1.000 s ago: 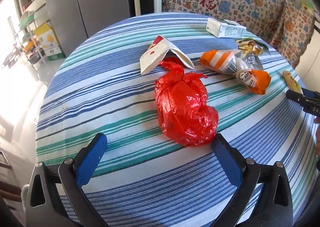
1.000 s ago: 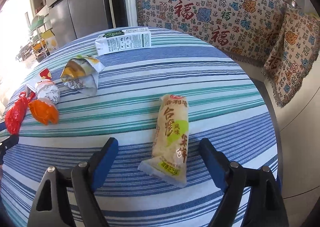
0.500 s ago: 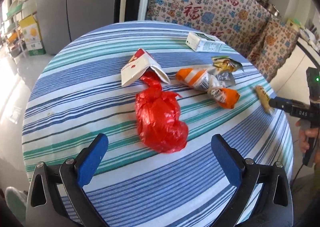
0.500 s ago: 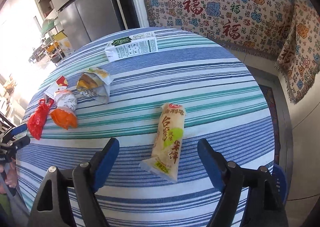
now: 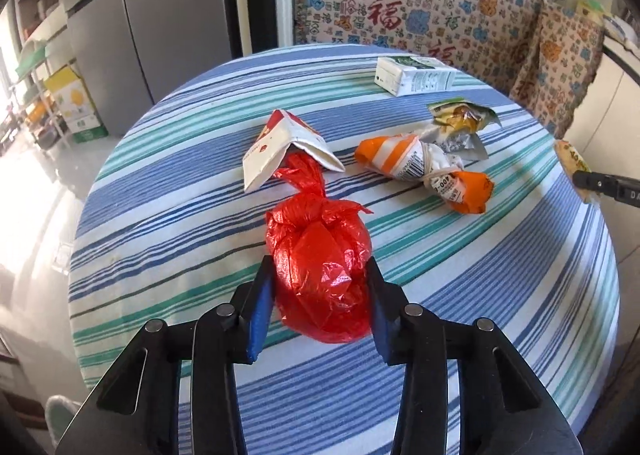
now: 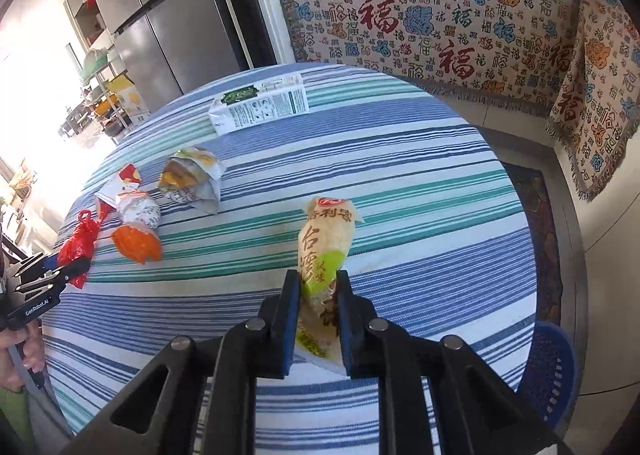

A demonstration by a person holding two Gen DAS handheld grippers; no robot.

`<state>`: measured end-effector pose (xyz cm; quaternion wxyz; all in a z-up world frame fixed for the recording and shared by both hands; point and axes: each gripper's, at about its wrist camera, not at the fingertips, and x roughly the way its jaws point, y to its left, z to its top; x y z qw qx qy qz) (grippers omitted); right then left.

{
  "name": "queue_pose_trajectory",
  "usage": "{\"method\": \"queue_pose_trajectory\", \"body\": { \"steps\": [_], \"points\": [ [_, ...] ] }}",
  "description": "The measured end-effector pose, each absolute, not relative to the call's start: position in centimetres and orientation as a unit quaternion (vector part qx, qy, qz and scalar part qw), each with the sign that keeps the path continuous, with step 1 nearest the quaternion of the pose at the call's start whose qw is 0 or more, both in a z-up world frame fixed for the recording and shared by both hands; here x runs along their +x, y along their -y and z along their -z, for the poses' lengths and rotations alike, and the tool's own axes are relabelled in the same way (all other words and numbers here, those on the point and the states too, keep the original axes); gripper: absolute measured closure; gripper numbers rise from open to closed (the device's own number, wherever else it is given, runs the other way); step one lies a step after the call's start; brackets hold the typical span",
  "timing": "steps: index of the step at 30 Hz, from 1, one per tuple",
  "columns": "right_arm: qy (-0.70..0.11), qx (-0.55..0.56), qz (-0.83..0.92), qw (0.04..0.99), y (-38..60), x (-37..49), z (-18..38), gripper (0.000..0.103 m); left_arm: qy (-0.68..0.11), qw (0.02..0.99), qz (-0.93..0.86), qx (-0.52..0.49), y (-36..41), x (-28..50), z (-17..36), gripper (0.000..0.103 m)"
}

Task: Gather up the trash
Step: 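Lift the red bag with the left tool while the right tool lifts the pastry packet toward the basket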

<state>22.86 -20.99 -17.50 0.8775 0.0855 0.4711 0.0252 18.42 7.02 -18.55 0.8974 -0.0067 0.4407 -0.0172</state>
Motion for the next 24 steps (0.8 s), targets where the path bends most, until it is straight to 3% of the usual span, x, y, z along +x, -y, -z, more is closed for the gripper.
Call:
{"method": "queue_pose_trajectory", "body": {
  "steps": [10,24],
  "points": [
    [-0.447,0.112,-0.026,0.887,24.6,18.1,15.8,0.085,-0.406,0.91,0.076,-0.044,-3.6,14.3,14.8,0.062],
    [-0.431,0.138,0.142,0.88,39.7,9.1,14.5,0.085,-0.392,0.872,0.291,-0.006,19.2,16.2,11.5,0.062]
  ]
}}
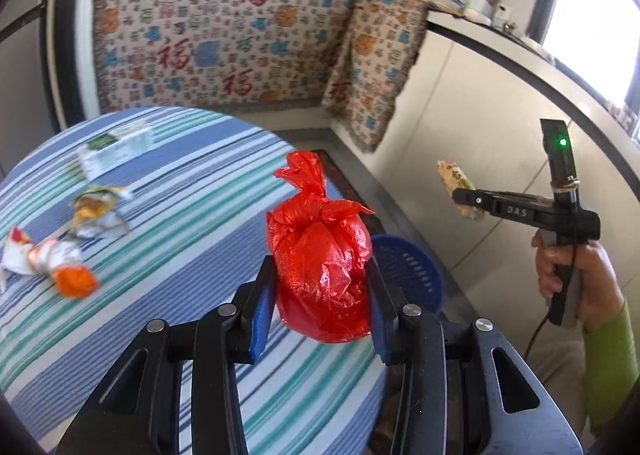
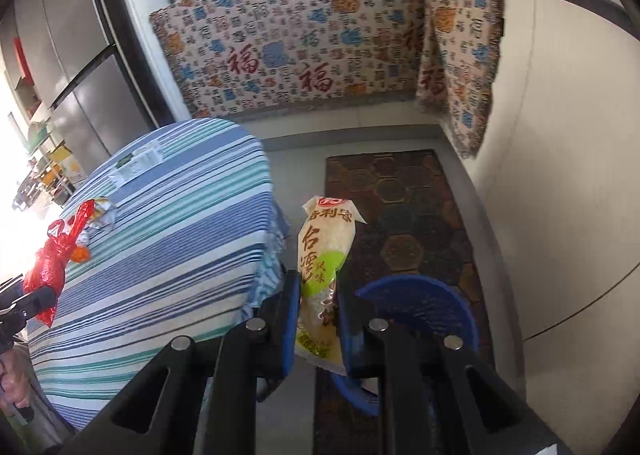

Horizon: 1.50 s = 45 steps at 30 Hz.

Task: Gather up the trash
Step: 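Carry the red bag with the left tool over the blue wastebasket while the right tool carries the pastry packet, then open the left tool to drop the red bag while the right tool drops the pastry packet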

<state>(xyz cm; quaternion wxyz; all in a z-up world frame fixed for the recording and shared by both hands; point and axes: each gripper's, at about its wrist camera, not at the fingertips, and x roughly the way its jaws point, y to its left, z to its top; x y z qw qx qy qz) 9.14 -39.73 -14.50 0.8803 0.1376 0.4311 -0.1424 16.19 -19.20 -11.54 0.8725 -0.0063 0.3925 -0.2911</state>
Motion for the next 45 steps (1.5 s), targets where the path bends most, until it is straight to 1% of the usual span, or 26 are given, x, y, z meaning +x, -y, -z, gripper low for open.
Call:
{"method": "queue_pose_trajectory", "body": {
  "steps": [3,7,14,21,35,38,39,40,41,42,45],
  "points": [
    [-0.43,0.145,0.175,0.874,42.7,7.8,15.4,0.085,-0.394,0.859,0.326,0.009,25.1,16.4,11.6,0.062],
    [-0.431,0.186,0.19,0.862,46.1,5.8,17.9,0.085,-0.412,0.841,0.351,0.024,31.4,17.2,13.2,0.062],
    [-0.449,0.211,0.193,0.846,49.6,4.9,20.4,0.085,-0.443,0.813,0.378,0.027,38.0,19.1,17.2,0.062],
    [-0.461,0.222,0.2,0.836,51.8,4.1,21.9,0.085,-0.459,0.799,0.385,0.048,41.5,20.2,20.2,0.062],
    [-0.45,0.251,0.192,0.835,52.8,4.5,22.2,0.083,-0.473,0.792,0.38,0.07,43.6,20.5,23.3,0.061],
    [-0.452,0.258,0.193,0.832,52.9,4.7,22.5,0.082,-0.476,0.787,0.385,0.075,44.4,21.0,24.1,0.058],
    [-0.451,0.259,0.194,0.832,52.9,4.8,22.6,0.076,-0.478,0.785,0.386,0.077,44.6,21.1,24.5,0.053],
    [-0.449,0.262,0.197,0.831,53.0,4.8,22.6,0.059,-0.48,0.785,0.384,0.08,44.8,21.3,24.8,0.048],
    [-0.443,0.265,0.203,0.832,53.1,4.7,22.4,0.051,-0.483,0.785,0.379,0.082,44.9,21.5,25.2,0.035],
    [-0.439,0.268,0.206,0.833,53.2,4.5,22.3,0.047,-0.484,0.787,0.373,0.083,44.9,21.6,25.4,0.028],
    [-0.424,0.266,0.214,0.839,53.3,4.0,21.6,0.047,-0.486,0.793,0.362,0.072,44.2,21.8,25.3,0.028]
  ]
}}
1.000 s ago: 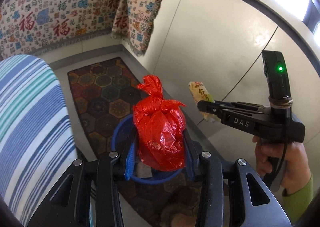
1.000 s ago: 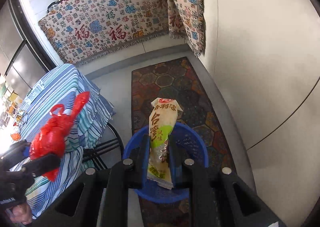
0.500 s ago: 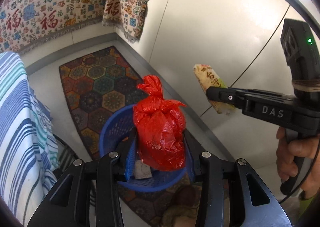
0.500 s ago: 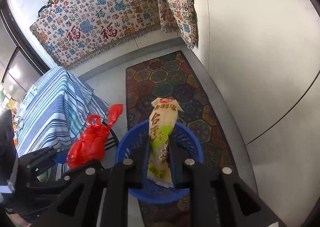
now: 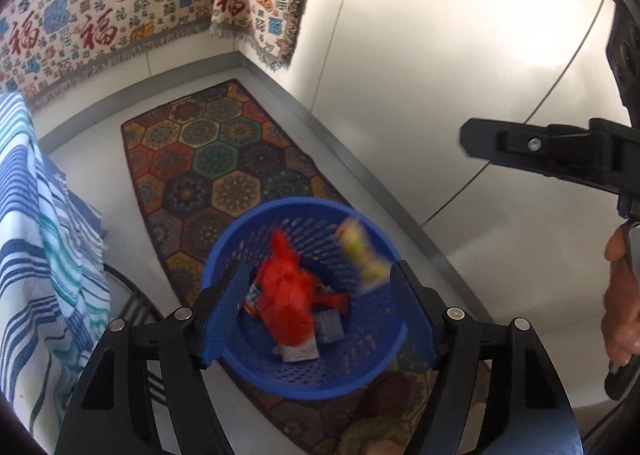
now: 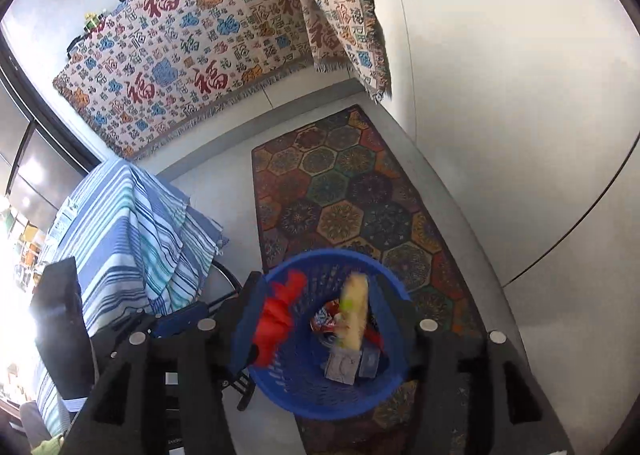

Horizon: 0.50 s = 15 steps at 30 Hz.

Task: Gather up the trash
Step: 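Open the left tool to drop the red bag while the right tool drops the pastry packet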

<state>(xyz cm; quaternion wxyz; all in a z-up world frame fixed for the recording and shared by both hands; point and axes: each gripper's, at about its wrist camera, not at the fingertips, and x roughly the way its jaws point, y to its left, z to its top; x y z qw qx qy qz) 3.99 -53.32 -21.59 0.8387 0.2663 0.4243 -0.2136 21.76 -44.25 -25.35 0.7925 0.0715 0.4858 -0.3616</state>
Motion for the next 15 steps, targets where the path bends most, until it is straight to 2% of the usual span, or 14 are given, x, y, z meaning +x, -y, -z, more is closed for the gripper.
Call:
{"method": "queue_pose_trajectory", "body": {
  "steps": [4,10,11,13,15],
  "points": [
    [-0.411,0.251,0.233,0.845,53.2,3.7,20.4,0.047,-0.476,0.803,0.357,0.048,42.4,21.1,23.6,0.027],
    [-0.403,0.216,0.251,0.853,52.0,4.8,18.8,0.047,-0.44,0.829,0.343,0.039,37.0,17.9,18.2,0.018],
    [-0.405,0.209,0.251,0.854,51.5,5.2,18.6,0.046,-0.434,0.835,0.337,0.041,35.7,17.3,17.4,0.017],
    [-0.407,0.194,0.247,0.857,50.3,6.2,18.2,0.038,-0.423,0.847,0.318,0.043,32.7,16.4,16.2,0.012],
    [-0.41,0.177,0.234,0.863,48.3,7.4,17.8,0.038,-0.42,0.858,0.293,0.045,29.7,15.8,15.7,0.011]
  ]
}}
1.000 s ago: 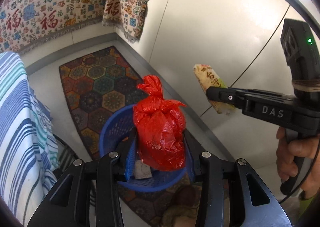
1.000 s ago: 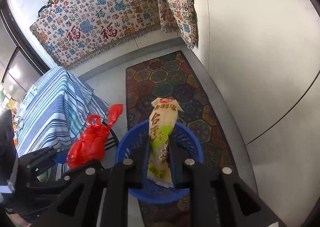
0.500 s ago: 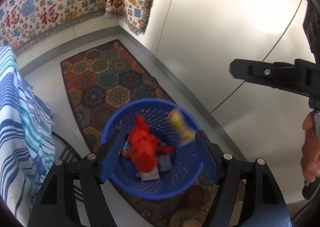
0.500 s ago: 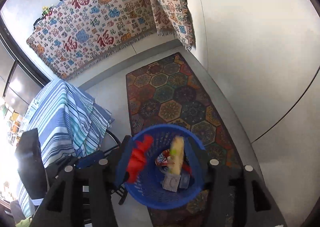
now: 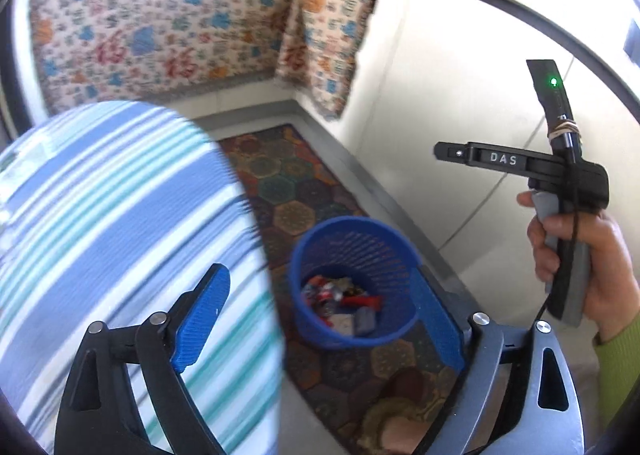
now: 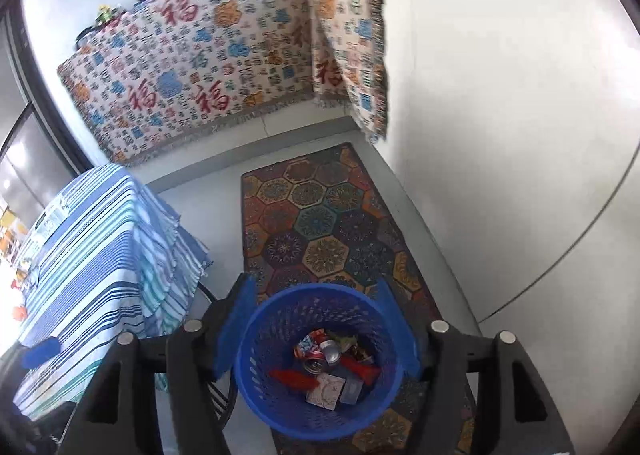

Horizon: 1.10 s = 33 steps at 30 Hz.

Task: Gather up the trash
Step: 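Move both open tools back over the table, then grasp the red-and-white paper bag with the left tool and lift it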

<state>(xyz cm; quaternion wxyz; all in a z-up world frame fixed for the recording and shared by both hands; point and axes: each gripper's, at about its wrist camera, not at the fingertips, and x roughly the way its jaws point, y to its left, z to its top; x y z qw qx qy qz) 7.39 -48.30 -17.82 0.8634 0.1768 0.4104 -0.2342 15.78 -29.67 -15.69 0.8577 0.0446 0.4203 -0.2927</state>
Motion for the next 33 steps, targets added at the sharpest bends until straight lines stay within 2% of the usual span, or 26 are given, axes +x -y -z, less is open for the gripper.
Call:
{"method": "queue_pose_trajectory", "body": {
  "steps": [10,16,25,33],
  "points": [
    [-0.429,0.091,0.048,0.897,29.4,14.9,17.0,0.038,-0.455,0.881,0.121,0.05,13.1,15.5,18.7,0.011],
    [-0.459,0.028,-0.042,0.887,19.4,18.4,19.1,0.038,-0.459,0.885,0.057,0.044,6.0,16.4,19.9,0.009],
    [-0.469,0.002,-0.04,0.882,15.7,22.0,20.7,0.036,-0.465,0.885,0.01,0.02,0.4,18.4,20.3,0.0],
    [-0.457,-0.009,-0.036,0.889,14.1,23.5,20.9,0.033,-0.462,0.887,0.01,0.013,-1.9,18.8,20.4,0.0]
  ]
}}
